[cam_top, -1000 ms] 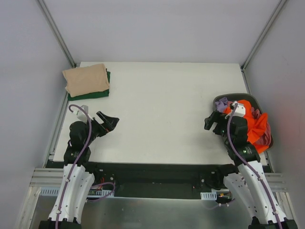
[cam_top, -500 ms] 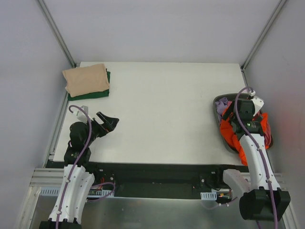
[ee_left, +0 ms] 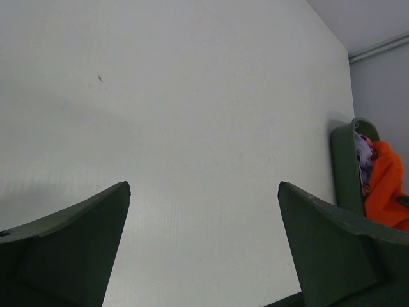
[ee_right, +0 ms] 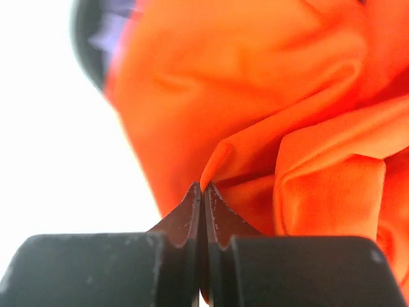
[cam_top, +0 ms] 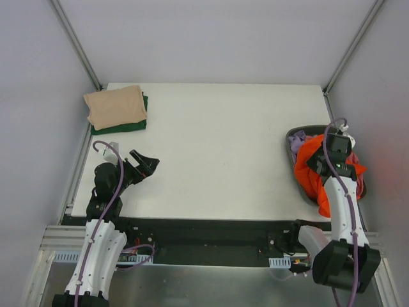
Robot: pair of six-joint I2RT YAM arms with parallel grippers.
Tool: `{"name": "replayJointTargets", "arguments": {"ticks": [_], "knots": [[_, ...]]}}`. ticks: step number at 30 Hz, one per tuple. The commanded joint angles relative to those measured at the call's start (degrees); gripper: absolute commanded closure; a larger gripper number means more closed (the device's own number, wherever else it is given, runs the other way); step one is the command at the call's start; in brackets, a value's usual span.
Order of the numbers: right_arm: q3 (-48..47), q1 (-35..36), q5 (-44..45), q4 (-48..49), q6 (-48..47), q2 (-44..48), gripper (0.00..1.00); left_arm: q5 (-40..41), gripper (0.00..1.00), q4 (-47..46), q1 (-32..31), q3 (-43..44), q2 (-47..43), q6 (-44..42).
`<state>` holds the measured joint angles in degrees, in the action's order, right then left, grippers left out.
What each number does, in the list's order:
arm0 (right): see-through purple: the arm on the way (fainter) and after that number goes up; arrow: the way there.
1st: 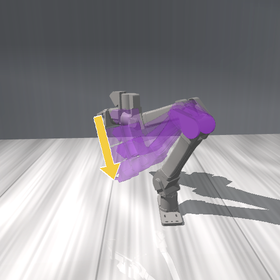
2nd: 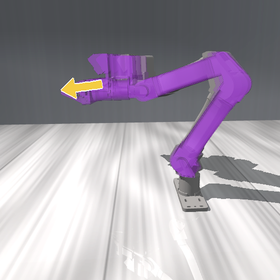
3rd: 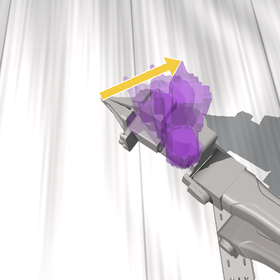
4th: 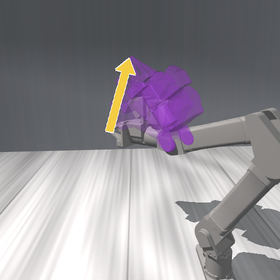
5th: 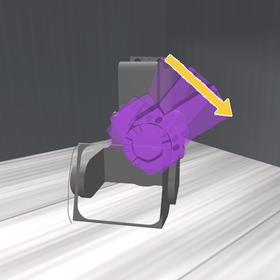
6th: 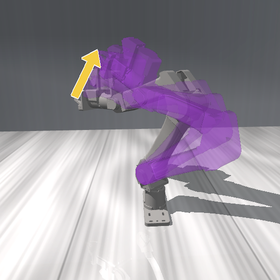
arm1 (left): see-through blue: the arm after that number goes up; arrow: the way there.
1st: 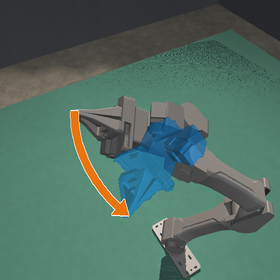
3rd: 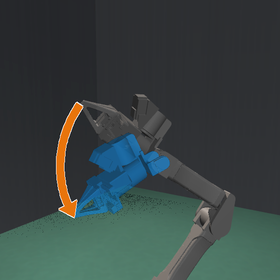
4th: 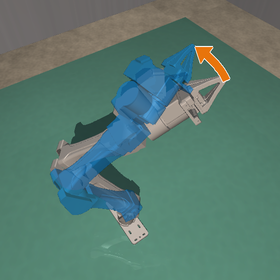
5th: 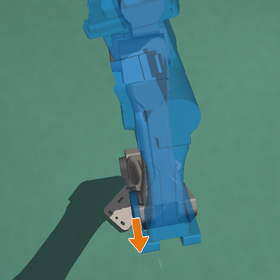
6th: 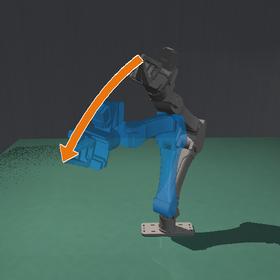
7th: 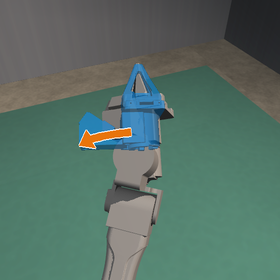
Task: Fold and stack the t-shirts
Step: Grab crumpled tshirt from bin with the right arm, then move the tshirt to the center of the board
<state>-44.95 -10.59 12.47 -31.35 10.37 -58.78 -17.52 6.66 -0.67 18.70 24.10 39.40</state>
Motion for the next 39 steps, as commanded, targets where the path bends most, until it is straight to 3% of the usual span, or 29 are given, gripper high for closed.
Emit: {"name": "replayJointTargets", "arguments": {"ticks": [1, 5, 11, 16, 21, 24, 28, 29, 31, 34, 36, 37, 39], "knots": [[-4.6, -0.1, -21.7, 11.1, -0.4, 10.3, 0.99, -0.2, 0.01, -1.6, 0.2, 0.4, 0.7, -0.9], [-12.9, 5.6, -39.9, 11.7, -1.1, 11.1, 0.99, 0.1, 0.01, -1.6, 0.3, 0.4, 0.7, -0.5], [-30.3, 29.0, -35.1, 6.6, -7.3, 4.7, 0.99, -2.2, 0.01, -1.6, 0.2, 0.8, 0.9, 0.2], [-41.8, 39.3, -33.1, 10.3, -7.6, -3.4, 0.99, -3.9, 0.01, -1.4, 0.2, -0.2, 0.2, 1.9], [-46.8, 43.5, -32.7, 13.9, -3.4, -8.8, 0.99, -3.9, 0.01, 0.1, 0.2, -0.6, -2.3, 3.4], [-44.7, 43.4, -27.4, 12.6, -2.9, -9.2, 0.99, -2.9, 0.01, 1.9, 0.2, -0.2, -4.0, 3.9], [-35.8, 42.9, -9.2, 6.4, -2.2, -9.3, 0.99, -1.1, 0.01, 3.6, 0.2, 0.0, -5.6, 4.3], [-33.8, 42.6, -5.2, 4.2, -2.0, -10.2, 0.96, -0.7, 0.01, 4.1, 0.3, 0.0, -5.6, 4.4], [-31.3, 41.2, 4.4, -1.0, -2.0, -13.3, 0.78, 0.1, 0.01, 4.9, 0.2, 0.0, -4.9, 4.8], [-31.6, 38.2, 14.5, -10.8, -2.1, -19.2, 0.37, 0.9, 0.01, 6.6, 0.2, 0.6, -2.2, 5.2], [-31.2, 37.6, 18.3, -14.3, -1.9, -20.8, 0.21, -0.5, 0.01, 7.1, 0.2, 1.1, 0.3, 5.1], [-30.3, 37.6, 19.9, -14.3, -1.9, -20.3, 0.07, -1.5, 0.01, 7.0, 0.2, 1.1, 1.7, 5.1], [-27.7, 37.6, 22.1, -13.4, -2.0, -18.3, 0.04, -3.9, 0.01, 7.0, 0.2, 1.5, 5.6, 4.6]]}}
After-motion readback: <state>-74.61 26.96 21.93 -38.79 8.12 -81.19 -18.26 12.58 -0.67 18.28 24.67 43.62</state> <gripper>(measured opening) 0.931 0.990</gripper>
